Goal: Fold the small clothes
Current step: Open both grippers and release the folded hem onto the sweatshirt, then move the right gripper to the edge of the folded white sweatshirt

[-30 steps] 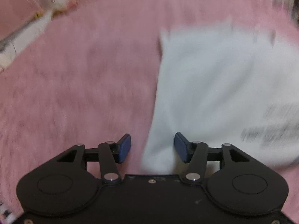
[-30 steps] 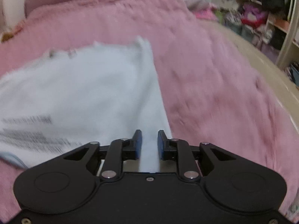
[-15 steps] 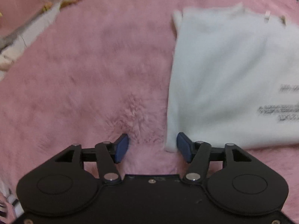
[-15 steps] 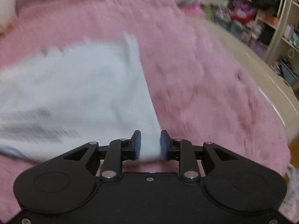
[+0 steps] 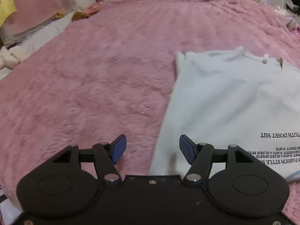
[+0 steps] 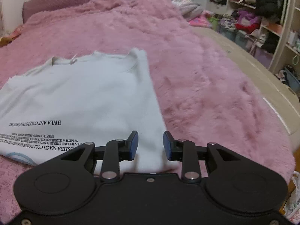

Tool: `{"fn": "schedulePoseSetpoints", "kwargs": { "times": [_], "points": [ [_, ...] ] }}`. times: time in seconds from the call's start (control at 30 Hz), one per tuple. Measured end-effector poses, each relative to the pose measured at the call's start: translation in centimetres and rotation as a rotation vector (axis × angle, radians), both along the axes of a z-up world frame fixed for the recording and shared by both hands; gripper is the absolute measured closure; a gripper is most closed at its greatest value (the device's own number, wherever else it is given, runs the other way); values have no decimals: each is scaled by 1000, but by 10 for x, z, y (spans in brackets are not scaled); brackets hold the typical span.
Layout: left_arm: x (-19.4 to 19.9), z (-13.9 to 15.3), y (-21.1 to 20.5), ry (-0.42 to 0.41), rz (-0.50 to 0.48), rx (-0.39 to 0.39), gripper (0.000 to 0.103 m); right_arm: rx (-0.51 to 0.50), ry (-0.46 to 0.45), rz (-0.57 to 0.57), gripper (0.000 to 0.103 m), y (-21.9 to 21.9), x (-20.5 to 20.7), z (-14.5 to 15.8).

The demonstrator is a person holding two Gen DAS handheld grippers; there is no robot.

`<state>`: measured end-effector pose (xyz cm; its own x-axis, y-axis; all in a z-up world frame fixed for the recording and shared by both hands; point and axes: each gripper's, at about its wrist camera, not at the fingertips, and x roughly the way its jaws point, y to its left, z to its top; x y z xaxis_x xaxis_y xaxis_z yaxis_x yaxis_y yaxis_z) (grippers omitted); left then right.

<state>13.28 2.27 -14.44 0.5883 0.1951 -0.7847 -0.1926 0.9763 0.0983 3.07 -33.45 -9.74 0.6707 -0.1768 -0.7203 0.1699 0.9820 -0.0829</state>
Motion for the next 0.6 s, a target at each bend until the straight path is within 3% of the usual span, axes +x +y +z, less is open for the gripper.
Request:
{"fn": "schedulePoseSetpoints", "kwargs": {
  "times": [0.07, 0.1, 0.23, 0.33, 0.43, 0.53, 0.6],
  "points": [
    [19, -34, -1, 133, 1, 4, 34, -31, 95, -27, 76, -3, 18, -27],
    [21, -44, 0, 146, 5, -19, 33, -50, 103, -27, 69, -4, 23, -39],
    [16, -25, 1, 120, 44, -20, 34, -86, 87, -37, 66, 4, 22, -26],
    [20, 2, -3, 40, 46, -16, 35, -70, 4, -11, 67, 12, 23, -1],
    [41, 14, -6, -24, 48, -54, 35, -44, -33, 11, 67, 17, 40, 5],
    [73, -4, -10, 17, 38, -40, 33, -47, 13, 8, 67, 13, 70, -16],
    [93, -37, -9, 116, 23, -35, 32, -43, 67, -4, 66, 6, 85, -41]
  ]
}}
